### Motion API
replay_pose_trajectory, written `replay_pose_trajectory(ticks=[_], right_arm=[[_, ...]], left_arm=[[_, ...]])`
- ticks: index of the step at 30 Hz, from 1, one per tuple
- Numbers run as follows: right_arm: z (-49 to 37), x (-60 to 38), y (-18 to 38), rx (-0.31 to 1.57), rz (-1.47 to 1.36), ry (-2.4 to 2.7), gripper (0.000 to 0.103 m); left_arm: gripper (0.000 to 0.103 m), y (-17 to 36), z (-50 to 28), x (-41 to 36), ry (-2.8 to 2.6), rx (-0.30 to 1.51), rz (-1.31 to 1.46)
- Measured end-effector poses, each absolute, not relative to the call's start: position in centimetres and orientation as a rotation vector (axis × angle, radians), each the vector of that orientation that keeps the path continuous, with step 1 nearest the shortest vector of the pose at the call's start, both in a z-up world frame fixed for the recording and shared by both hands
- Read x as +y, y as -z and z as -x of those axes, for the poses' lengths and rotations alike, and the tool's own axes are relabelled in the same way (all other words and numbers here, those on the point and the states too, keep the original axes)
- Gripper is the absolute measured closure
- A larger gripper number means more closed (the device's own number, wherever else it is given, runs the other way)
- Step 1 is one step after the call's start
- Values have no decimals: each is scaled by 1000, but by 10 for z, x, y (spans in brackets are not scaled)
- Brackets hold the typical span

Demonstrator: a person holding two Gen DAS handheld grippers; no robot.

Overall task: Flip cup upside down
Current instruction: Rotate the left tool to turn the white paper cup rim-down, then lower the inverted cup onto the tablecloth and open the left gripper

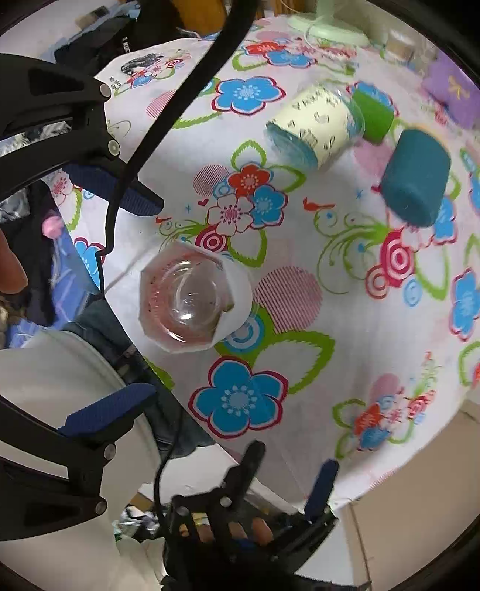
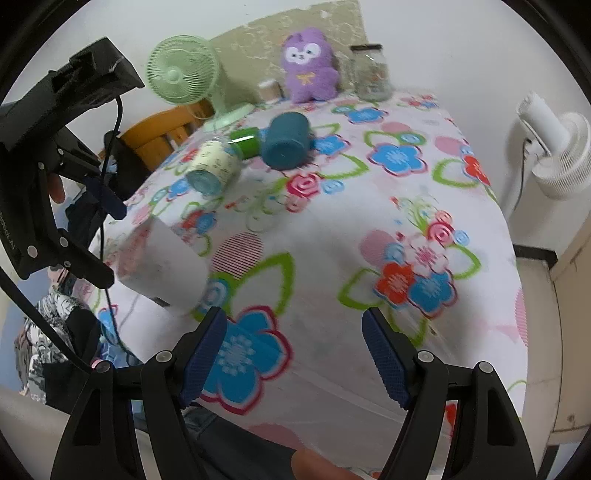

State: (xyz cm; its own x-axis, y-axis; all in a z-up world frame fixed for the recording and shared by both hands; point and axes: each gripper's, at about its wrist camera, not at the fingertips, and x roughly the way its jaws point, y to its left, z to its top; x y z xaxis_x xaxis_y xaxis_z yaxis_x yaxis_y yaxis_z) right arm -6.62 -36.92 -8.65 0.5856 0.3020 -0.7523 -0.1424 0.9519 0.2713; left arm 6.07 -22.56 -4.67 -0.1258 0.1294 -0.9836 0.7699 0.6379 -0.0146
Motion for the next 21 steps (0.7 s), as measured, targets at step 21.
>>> replay_pose_trajectory(ticks=[21], right_arm=[[63, -306, 31, 776, -76, -237, 17]], left_arm=[[10, -9, -25, -131, 604, 1092, -369]])
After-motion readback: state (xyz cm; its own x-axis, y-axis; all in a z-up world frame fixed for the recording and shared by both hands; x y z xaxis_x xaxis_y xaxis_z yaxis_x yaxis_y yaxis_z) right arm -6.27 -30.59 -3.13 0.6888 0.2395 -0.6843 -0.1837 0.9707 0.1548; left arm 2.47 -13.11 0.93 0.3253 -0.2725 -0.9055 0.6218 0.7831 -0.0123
